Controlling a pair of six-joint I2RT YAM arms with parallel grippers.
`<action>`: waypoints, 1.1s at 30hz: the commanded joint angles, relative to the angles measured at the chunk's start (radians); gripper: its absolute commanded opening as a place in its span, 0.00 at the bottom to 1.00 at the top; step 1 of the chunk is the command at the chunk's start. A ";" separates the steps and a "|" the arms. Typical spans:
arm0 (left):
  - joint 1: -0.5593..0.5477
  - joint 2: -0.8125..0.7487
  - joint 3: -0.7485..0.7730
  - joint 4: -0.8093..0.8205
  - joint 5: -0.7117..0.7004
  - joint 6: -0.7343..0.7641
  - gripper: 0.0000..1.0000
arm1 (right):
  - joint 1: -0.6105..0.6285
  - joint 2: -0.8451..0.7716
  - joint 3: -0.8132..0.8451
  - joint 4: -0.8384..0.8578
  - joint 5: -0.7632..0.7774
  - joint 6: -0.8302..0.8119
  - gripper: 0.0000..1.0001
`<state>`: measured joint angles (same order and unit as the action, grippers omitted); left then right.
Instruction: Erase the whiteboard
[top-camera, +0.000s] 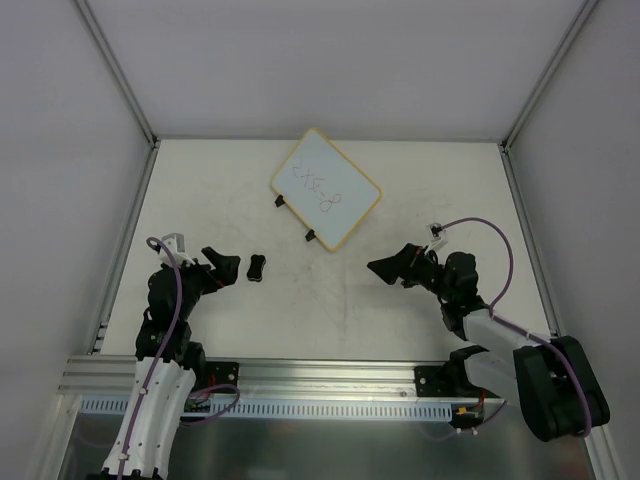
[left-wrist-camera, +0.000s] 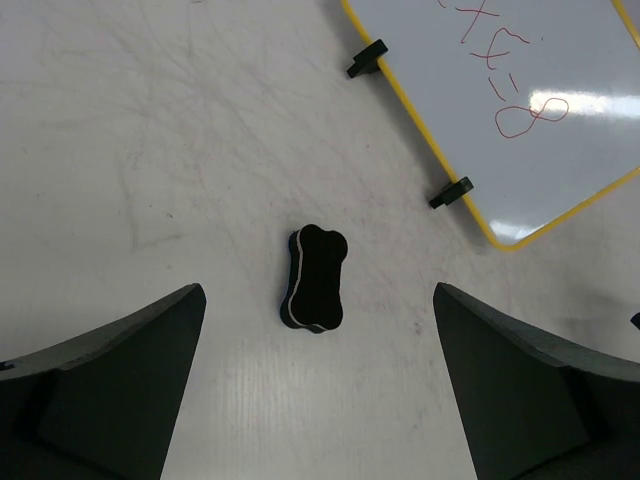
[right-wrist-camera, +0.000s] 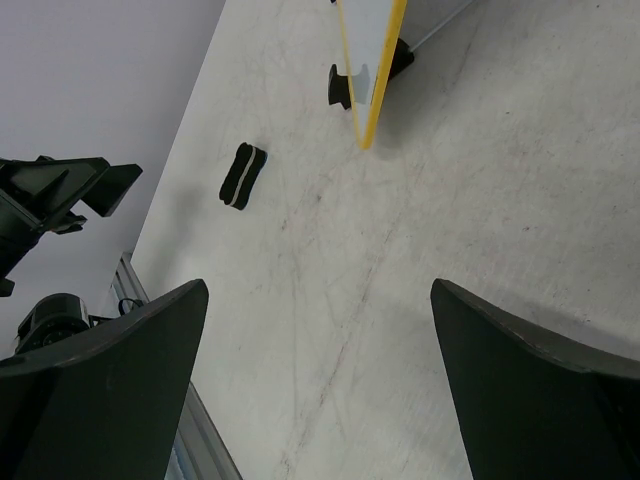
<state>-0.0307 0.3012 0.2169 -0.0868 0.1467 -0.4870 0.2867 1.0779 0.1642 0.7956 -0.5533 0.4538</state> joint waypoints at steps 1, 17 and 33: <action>0.011 0.006 0.010 0.019 -0.019 -0.015 0.99 | 0.006 -0.027 0.021 0.021 0.019 -0.015 0.99; 0.011 0.110 0.061 -0.014 -0.015 -0.013 0.99 | 0.012 0.005 -0.025 0.269 0.120 0.097 0.99; 0.011 0.213 0.104 0.002 -0.121 0.001 0.99 | 0.017 0.434 0.239 0.446 0.087 -0.020 0.91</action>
<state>-0.0307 0.5064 0.2787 -0.1108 0.0605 -0.4938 0.2989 1.4414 0.3779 1.0504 -0.4858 0.4843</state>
